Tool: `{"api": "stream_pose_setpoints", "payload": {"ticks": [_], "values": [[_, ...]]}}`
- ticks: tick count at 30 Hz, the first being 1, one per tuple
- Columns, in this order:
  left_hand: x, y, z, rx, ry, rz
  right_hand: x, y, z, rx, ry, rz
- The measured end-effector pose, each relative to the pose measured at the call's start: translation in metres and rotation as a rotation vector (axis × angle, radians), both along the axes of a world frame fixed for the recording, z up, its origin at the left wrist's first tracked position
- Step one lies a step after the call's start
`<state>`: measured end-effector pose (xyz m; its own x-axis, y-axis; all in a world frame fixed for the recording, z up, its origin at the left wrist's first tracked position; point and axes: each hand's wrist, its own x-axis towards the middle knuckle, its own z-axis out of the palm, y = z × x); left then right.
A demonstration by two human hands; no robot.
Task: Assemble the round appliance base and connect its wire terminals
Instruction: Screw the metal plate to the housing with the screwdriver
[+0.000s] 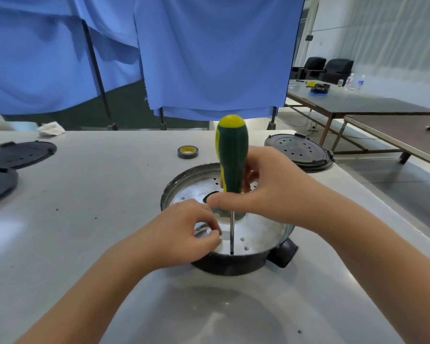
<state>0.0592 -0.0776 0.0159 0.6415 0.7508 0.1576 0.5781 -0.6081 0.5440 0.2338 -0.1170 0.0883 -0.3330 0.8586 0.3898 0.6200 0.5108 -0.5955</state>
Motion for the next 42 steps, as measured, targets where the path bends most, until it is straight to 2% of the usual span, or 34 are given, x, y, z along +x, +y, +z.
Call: {"api": "stream_pose_setpoints", "payload": {"ticks": [6,9,15,18,20,22,23,24,26,33,38,40,42], "values": [[0.000,-0.007,0.013,-0.335,-0.325,-0.124,-0.008,-0.001,-0.005,0.063,-0.019,-0.140],[0.007,-0.013,0.013,-0.303,-0.469,0.020,-0.011,-0.002,-0.003,0.124,-0.011,-0.166],[0.019,-0.024,0.004,-0.185,-0.464,0.154,-0.007,0.000,-0.009,0.159,-0.049,-0.316],[0.021,-0.025,0.004,-0.177,-0.437,0.161,0.000,-0.002,-0.002,0.029,-0.068,-0.252],[0.022,-0.025,0.005,-0.204,-0.421,0.138,0.010,-0.001,0.005,-0.213,0.097,-0.051],[0.022,-0.026,0.005,-0.235,-0.407,0.111,0.020,0.000,0.009,-0.438,0.409,0.171],[0.021,-0.026,0.004,-0.243,-0.404,0.100,0.024,0.001,0.010,-0.507,0.533,0.260],[0.021,-0.025,0.004,-0.249,-0.407,0.093,0.028,0.002,0.008,-0.531,0.577,0.320],[0.020,-0.025,0.003,-0.274,-0.432,0.078,0.029,0.004,0.003,-0.458,0.518,0.314],[0.018,-0.027,0.000,-0.348,-0.444,0.019,0.018,0.006,-0.004,-0.142,0.273,-0.019],[0.023,-0.027,0.000,-0.287,-0.451,0.118,0.007,0.004,-0.014,-0.001,0.306,-0.237],[0.025,-0.027,-0.001,-0.253,-0.474,0.176,0.005,0.002,-0.014,0.002,0.266,-0.277],[0.026,-0.028,-0.002,-0.252,-0.488,0.189,0.004,0.001,-0.012,-0.115,0.350,-0.164]]}}
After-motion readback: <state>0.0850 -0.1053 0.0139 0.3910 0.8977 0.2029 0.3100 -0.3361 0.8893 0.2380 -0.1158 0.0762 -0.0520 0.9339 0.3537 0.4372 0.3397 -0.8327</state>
